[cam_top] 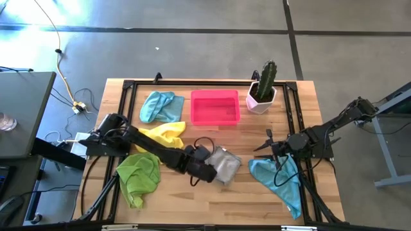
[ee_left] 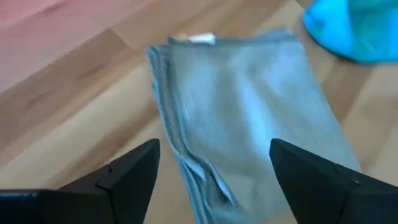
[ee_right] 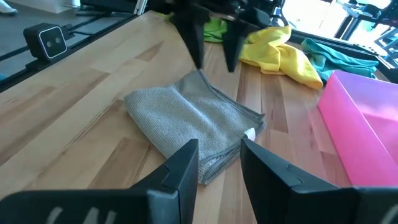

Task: Fold microfiber towels
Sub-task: Put the gray microfiber cloth into the pink bin

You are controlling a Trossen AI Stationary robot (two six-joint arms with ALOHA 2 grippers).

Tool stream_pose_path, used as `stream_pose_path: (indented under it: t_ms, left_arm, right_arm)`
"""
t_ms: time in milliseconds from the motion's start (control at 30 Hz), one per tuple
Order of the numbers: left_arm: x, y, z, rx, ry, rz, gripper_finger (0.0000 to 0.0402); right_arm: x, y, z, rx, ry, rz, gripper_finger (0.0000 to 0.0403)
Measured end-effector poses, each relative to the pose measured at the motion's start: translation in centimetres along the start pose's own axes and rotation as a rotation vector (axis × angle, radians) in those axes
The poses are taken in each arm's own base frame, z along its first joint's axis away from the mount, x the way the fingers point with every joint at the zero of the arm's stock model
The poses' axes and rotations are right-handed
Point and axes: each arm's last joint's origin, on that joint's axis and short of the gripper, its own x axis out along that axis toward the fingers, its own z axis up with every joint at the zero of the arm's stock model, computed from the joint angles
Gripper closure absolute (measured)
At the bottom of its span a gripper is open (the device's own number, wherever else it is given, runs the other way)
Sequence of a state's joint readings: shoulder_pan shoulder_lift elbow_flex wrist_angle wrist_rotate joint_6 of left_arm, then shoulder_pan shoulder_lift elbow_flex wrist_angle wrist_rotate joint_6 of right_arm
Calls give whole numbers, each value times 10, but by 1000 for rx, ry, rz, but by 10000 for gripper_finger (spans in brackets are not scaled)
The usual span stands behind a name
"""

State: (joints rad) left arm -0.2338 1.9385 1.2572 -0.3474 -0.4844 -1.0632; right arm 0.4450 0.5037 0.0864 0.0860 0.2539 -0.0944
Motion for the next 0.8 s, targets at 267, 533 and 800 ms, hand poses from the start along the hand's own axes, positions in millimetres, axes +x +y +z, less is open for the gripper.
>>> stream_pose_path:
  t_ms: [267, 533, 800]
  left_arm:
    - [27, 26, 11, -68, -18, -57, 95]
    - [50, 29, 0, -66, 17, -62, 95]
    - [48, 19, -10, -55, 41, -132, 99]
  right_arm:
    - [0, 0, 0, 0, 0, 0, 289]
    - [0, 0, 0, 0, 0, 0, 289]
    - [0, 0, -1, -4, 16, 1, 289]
